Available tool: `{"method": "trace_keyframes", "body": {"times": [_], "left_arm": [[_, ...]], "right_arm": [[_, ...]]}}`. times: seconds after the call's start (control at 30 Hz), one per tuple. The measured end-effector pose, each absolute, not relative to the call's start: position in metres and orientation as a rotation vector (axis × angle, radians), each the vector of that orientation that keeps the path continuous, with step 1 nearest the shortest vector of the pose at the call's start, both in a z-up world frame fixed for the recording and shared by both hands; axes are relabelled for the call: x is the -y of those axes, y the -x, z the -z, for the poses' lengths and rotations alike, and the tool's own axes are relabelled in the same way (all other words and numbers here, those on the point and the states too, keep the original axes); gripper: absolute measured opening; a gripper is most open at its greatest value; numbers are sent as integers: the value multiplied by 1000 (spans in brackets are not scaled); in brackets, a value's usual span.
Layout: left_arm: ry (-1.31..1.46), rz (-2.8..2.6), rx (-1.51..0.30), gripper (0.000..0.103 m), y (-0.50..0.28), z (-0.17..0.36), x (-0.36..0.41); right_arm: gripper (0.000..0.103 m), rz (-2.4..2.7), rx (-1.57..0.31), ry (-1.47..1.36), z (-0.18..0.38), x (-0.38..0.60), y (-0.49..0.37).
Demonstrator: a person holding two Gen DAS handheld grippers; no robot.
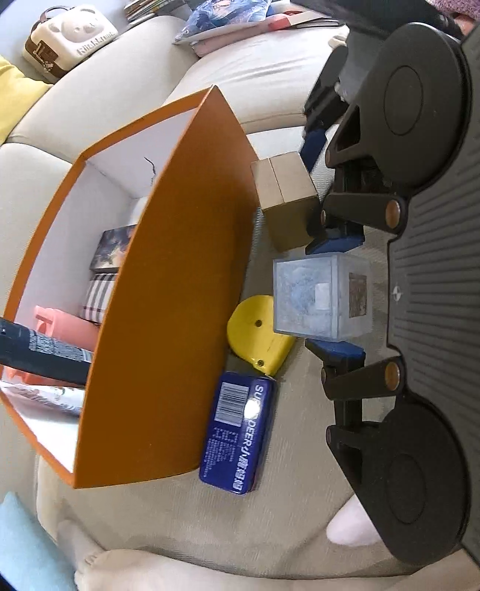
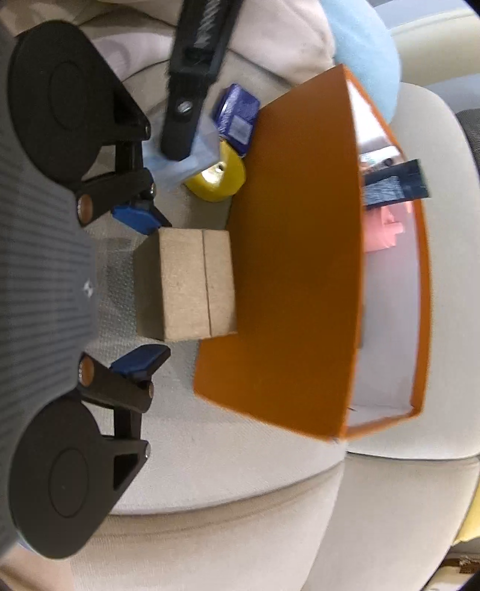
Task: Organize rigid objects
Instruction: 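Lift the clear cube box with the left tool while the right tool grasps the cardboard box, then carry the cube box with the left tool while the right tool lowers the cardboard box into the orange box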
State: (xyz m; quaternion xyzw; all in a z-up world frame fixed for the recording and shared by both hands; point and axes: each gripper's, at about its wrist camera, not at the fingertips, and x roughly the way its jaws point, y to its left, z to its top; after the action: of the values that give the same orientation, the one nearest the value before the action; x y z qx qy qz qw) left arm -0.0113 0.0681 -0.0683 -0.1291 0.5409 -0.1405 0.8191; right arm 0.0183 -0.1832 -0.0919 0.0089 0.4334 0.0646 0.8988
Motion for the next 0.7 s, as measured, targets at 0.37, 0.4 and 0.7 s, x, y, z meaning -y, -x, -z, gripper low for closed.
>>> {"method": "trace_keyframes", "body": {"times": [0.37,0.4,0.7], "left_arm": [[280,356,-1048,52,19,28,-70],[287,365,-1039,52,19,23,-70],[293,457,-940,52,-2,-33,-64]], "right_arm": [[60,-152,-791,-18,60,188,9],[60,-162,-769,-9,52,187,14],[59,-273,-722,145,-5,182,16]]}}
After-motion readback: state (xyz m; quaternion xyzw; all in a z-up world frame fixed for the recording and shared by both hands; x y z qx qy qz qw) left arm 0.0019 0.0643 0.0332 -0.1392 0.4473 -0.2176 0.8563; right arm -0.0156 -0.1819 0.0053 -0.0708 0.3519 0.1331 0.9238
